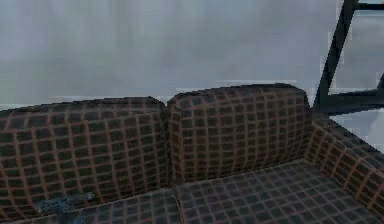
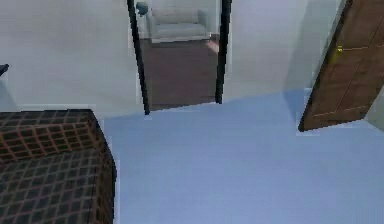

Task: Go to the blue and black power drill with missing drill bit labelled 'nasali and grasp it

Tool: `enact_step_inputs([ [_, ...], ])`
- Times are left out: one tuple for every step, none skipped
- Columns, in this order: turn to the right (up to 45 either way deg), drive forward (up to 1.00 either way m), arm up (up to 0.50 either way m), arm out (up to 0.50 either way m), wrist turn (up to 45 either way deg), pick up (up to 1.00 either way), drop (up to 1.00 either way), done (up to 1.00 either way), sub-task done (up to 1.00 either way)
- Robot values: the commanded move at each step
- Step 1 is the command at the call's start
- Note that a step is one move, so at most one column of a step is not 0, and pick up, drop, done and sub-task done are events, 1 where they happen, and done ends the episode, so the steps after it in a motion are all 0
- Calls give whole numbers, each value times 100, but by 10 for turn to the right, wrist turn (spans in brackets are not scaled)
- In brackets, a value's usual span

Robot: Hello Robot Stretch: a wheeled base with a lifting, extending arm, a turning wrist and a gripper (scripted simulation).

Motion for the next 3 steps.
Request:
enact_step_inputs([
  [-450, 0, 0, 0, 0, 0, 0, 0, 0],
  [-450, 0, 0, 0, 0, 0, 0, 0, 0],
  [-360, 0, 0, 0, 0, 0, 0, 0, 0],
])
